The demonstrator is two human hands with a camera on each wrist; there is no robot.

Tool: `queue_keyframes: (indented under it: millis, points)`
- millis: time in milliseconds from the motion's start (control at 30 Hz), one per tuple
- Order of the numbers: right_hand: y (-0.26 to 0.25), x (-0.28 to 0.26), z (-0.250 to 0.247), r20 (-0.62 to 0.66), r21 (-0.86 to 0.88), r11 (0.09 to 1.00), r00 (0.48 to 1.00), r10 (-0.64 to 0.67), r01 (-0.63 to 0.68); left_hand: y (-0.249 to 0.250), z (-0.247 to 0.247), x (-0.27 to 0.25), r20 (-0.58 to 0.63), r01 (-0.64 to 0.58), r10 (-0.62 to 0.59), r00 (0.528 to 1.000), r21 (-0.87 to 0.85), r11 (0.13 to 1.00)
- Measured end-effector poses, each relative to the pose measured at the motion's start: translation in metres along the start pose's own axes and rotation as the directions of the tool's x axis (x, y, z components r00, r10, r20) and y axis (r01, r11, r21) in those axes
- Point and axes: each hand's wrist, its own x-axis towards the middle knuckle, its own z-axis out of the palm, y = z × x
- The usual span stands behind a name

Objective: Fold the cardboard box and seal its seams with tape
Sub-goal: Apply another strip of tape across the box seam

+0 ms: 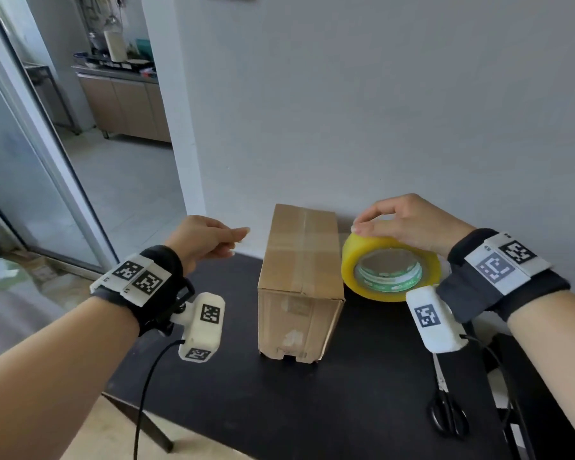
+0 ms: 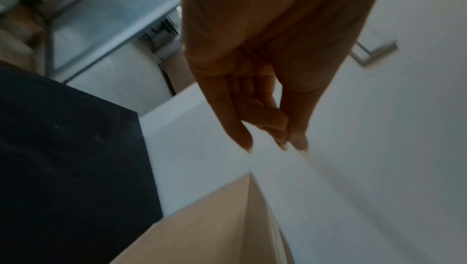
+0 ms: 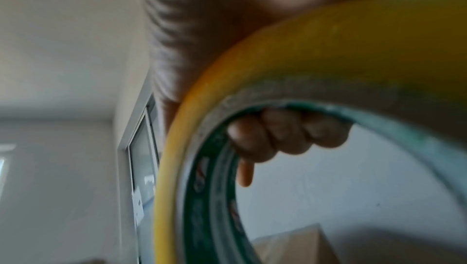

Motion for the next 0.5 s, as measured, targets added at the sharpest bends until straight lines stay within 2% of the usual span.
queue_keyframes:
  millis: [100,233,367,500]
  points:
    - [0.011,-0.008,0.002,0.022,-0.273,0.961,0.998,0.058,-0.05,-0.005,-0.006,-0.008,0.028,0.013,-0.013,1.0,0.011,1.0]
    - [0.024,-0.024,0.014,0.065,-0.34,0.933,0.987,0.147,-0.117,-0.017,0.008,-0.023,0.058,0.013,-0.014,0.998,0.031,0.999]
    - [0.038,-0.03,0.032,0.033,-0.345,0.912,0.968,0.247,-0.221,-0.038,0.017,-0.031,0.019,0.015,-0.016,1.0,0.054,0.998]
    - [0.035,-0.031,0.042,0.002,-0.475,0.832,0.945,0.327,-0.286,-0.039,0.018,-0.034,0.008,0.009,-0.009,1.0,0.052,0.999]
